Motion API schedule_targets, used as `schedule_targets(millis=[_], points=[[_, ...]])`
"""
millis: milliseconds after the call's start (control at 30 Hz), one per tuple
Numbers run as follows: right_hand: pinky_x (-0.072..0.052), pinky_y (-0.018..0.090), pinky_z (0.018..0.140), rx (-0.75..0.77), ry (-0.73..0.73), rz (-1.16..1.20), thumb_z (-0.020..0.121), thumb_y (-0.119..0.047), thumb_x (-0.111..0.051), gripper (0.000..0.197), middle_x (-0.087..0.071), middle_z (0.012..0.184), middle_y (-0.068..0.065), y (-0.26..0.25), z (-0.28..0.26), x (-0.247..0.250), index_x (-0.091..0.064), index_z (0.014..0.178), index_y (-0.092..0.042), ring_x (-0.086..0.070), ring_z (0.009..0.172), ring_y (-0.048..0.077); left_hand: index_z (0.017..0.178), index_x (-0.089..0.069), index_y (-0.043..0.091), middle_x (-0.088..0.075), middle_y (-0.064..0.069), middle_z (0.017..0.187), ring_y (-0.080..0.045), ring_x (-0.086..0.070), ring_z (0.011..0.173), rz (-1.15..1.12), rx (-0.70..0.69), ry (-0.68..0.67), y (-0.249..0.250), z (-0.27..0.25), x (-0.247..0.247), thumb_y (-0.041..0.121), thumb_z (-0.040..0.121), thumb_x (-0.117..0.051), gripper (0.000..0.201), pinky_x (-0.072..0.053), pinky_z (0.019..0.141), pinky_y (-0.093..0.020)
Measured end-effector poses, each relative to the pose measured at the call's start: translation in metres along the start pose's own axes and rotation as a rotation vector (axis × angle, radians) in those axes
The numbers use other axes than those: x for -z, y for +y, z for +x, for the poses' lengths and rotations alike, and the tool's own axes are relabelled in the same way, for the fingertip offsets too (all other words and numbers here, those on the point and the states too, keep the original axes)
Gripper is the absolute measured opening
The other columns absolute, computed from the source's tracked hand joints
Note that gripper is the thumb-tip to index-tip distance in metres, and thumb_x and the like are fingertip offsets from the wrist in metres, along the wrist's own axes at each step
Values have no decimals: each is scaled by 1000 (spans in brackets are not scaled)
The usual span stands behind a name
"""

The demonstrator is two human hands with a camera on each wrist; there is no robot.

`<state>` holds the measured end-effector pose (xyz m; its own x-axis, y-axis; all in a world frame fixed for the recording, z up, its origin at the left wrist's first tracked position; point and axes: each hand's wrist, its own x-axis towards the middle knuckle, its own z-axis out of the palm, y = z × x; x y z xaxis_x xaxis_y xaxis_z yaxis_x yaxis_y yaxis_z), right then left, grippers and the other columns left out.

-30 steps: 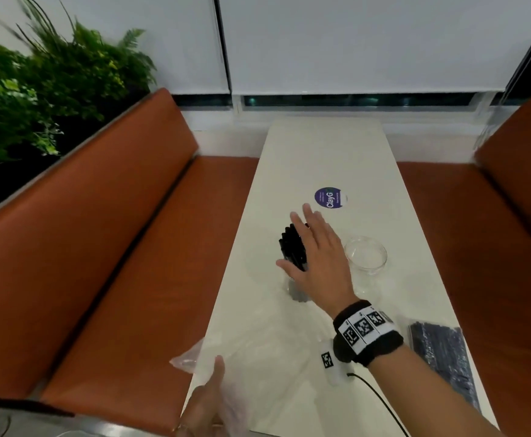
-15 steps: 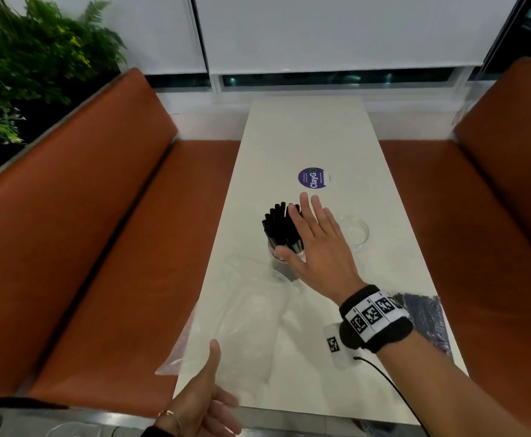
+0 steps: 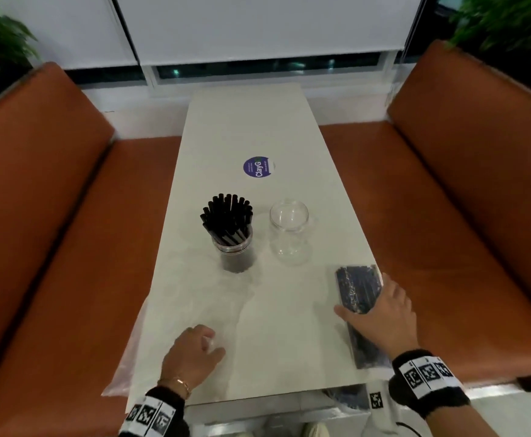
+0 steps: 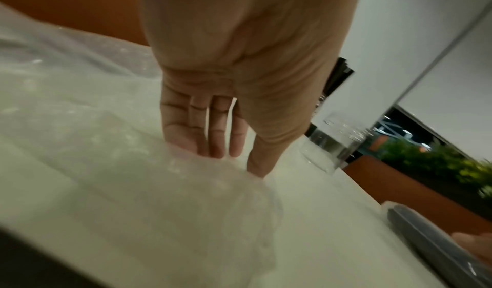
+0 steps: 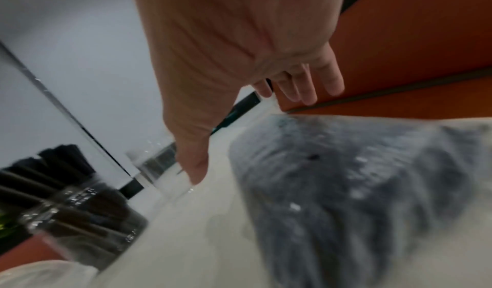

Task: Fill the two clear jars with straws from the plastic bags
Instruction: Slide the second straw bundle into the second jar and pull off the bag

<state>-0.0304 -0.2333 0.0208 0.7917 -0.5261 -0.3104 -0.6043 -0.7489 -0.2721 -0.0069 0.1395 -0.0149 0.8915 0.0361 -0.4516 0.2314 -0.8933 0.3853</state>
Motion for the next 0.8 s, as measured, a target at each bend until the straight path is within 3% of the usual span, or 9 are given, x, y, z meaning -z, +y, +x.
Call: schedule_targets(millis=[100,233,367,433,500,567,667,733,800], points=[[-33,55,123,-81,-91,77,56,-86,-80,157,-24,168,21,11,4,-10,0,166,-9,-28,154,40,114,-68,35,-70,13,102,-12,-67,101,41,17,95,21,1,0,50,90,-71,28,-55,86,-28],[-39,48,119,-96,-107,112,65,-55,-92,141,-35,157,22,10,10,-16,-7,164,-2,-37,145,41,92,-75,33,-74,15,78,-8,-70,84,-138,-100,179,78,-15,6,48,88,-74,16,-57,77,-27],[-55,46,106,-65,-165,423,52,-40,-97,119,-56,136,12,17,15,-16,-34,148,-9,-60,122,31,91,-78,30,-80,3,83,-12,-77,80,-501,-152,-110,133,-30,-17,62,75,-80,36,-59,74,-27],[-61,43,97,39,-188,611,51,-35,-99,111,-63,127,3,16,7,-13,-38,143,-17,-67,111,21,106,-76,29,-82,1,97,-16,-79,91,-644,-127,-307,155,-33,-34,73,65,-77,60,-61,74,-28],[-62,31,89,193,-201,698,53,-33,-102,108,-65,122,-6,10,-7,-8,-39,139,-23,-69,107,11,120,-71,27,-81,4,109,-13,-77,103,-754,-150,-406,176,-35,-47,70,68,-79,68,-64,86,-30],[-62,25,83,313,-196,755,53,-28,-103,102,-66,120,-9,3,-20,-5,-41,135,-26,-70,106,6,120,-70,30,-79,8,114,-10,-75,108,-833,-191,-370,196,-38,-51,62,70,-85,62,-62,98,-37],[-62,23,83,455,-183,786,54,-23,-103,89,-65,120,-10,-1,-34,5,-49,124,-33,-69,108,3,107,-76,33,-82,8,108,-9,-76,103,-955,-208,-189,219,-41,-48,45,70,-94,42,-62,96,-35],[-60,20,88,500,-251,794,53,-32,-106,92,-63,128,-14,1,-32,23,-50,126,-37,-65,113,-3,104,-80,28,-83,5,101,-12,-79,98,-1020,-219,-104,222,-40,-40,40,64,-97,45,-64,93,-39],[-56,29,104,505,-333,864,54,-52,-103,97,-62,140,-15,3,-23,44,-55,136,-35,-62,125,0,104,-81,22,-84,0,99,-18,-80,96,-1033,-265,-83,219,-37,-33,30,64,-98,44,-65,89,-43]])
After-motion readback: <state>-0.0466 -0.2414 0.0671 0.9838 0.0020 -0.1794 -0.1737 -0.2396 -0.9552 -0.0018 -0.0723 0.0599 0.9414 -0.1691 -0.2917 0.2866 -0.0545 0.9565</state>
